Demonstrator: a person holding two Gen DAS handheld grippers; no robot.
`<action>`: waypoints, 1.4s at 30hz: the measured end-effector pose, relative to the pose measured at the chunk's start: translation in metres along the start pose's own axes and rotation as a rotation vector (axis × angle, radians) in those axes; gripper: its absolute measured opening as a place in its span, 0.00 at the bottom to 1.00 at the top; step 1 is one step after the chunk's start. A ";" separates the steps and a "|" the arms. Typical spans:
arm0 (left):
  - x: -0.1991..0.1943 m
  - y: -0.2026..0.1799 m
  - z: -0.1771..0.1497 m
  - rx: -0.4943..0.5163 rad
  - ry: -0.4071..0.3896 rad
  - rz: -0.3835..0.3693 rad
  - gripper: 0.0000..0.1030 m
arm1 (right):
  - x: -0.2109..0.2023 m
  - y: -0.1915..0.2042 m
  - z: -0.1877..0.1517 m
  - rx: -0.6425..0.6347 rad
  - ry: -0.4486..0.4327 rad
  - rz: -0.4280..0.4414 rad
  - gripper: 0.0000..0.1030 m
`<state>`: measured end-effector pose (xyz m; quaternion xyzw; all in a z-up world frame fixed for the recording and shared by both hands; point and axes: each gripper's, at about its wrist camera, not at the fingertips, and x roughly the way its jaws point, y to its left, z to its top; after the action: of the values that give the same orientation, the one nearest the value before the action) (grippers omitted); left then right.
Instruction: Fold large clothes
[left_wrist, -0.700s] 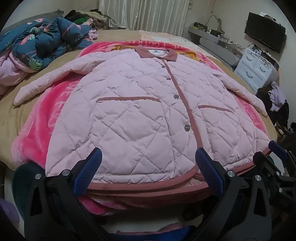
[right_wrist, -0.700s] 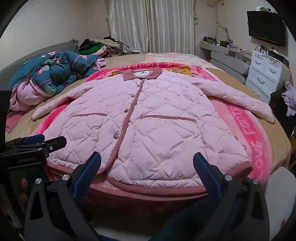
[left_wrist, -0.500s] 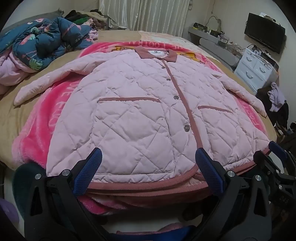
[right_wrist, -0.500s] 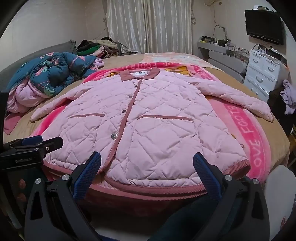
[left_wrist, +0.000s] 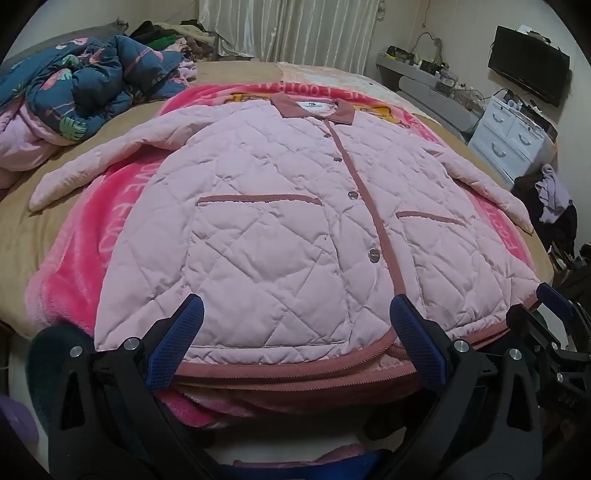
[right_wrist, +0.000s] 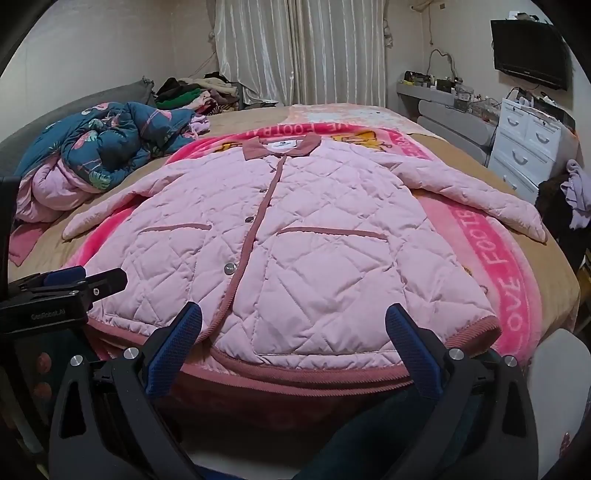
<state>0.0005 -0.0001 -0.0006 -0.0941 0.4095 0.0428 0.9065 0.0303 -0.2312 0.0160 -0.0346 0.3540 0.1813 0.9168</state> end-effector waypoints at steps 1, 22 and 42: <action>0.000 0.000 0.000 0.001 -0.001 0.000 0.92 | 0.000 0.000 0.000 -0.002 -0.001 -0.001 0.96; -0.003 0.006 0.007 0.004 -0.005 0.004 0.92 | -0.004 0.002 0.001 -0.006 -0.007 -0.007 0.96; -0.006 0.011 0.011 0.010 -0.004 0.001 0.92 | 0.000 0.001 0.001 -0.005 0.006 -0.002 0.96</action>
<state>0.0028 0.0128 0.0093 -0.0894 0.4079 0.0414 0.9077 0.0307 -0.2297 0.0163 -0.0377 0.3565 0.1812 0.9158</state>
